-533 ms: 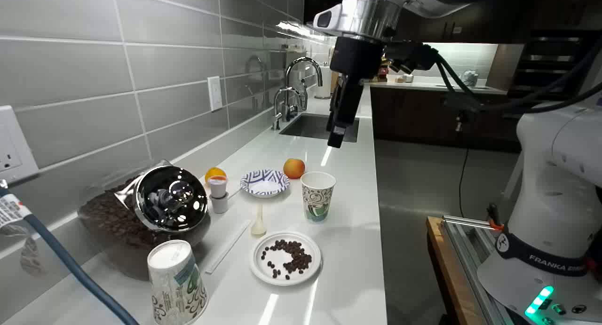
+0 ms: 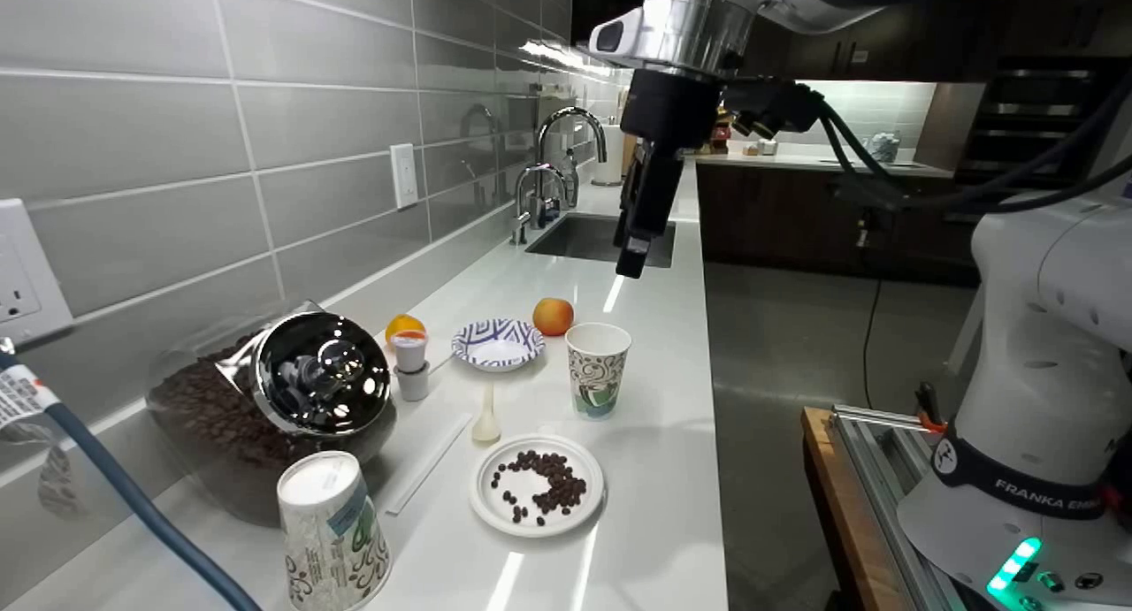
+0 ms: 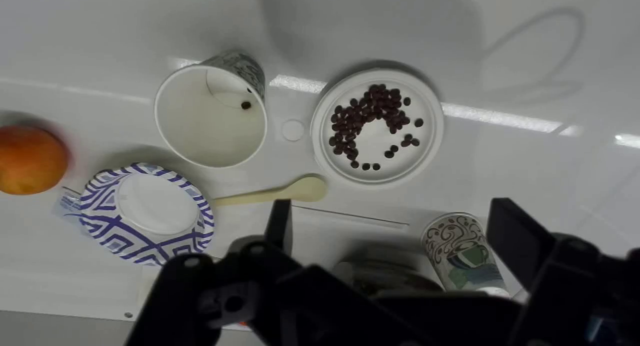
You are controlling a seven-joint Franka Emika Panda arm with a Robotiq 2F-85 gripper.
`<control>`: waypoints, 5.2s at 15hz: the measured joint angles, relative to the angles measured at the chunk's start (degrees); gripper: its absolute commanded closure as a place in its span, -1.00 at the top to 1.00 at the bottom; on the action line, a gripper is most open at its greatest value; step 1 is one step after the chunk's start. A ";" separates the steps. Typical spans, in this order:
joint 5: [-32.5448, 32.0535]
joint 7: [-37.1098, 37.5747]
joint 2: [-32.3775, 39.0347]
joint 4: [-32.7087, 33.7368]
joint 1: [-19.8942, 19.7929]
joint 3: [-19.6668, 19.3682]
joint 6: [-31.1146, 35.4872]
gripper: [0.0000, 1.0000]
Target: Use the spoon to put the contents on the plate in the cup
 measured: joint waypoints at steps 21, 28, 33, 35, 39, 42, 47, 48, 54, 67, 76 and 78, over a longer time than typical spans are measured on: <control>8.89 32.47 45.27 29.81 -5.36 -1.73 -5.64 1.00; 14.13 31.93 51.33 33.75 -6.97 -2.70 -5.63 1.00; 14.19 31.96 52.15 33.76 -7.16 -3.83 -5.67 1.00; 14.83 31.96 52.91 33.93 -7.57 -4.41 -5.70 1.00; 17.61 32.01 55.16 35.31 -8.64 -5.00 -5.95 1.00; 19.50 32.74 57.22 37.13 -9.24 -5.17 -6.23 1.00; 21.15 35.65 60.81 40.99 -9.53 -5.33 -8.39 0.61; 21.16 36.33 61.52 41.61 -9.52 -5.33 -8.45 0.45; 21.16 39.26 64.56 43.94 -9.52 -5.39 -8.45 0.28; 21.14 38.97 60.12 43.08 -9.31 -5.69 -8.20 -1.00; 21.08 36.77 50.47 38.02 -8.11 -5.37 -7.51 -0.39; 21.16 35.87 51.23 37.48 -8.22 -5.37 -5.92 -0.12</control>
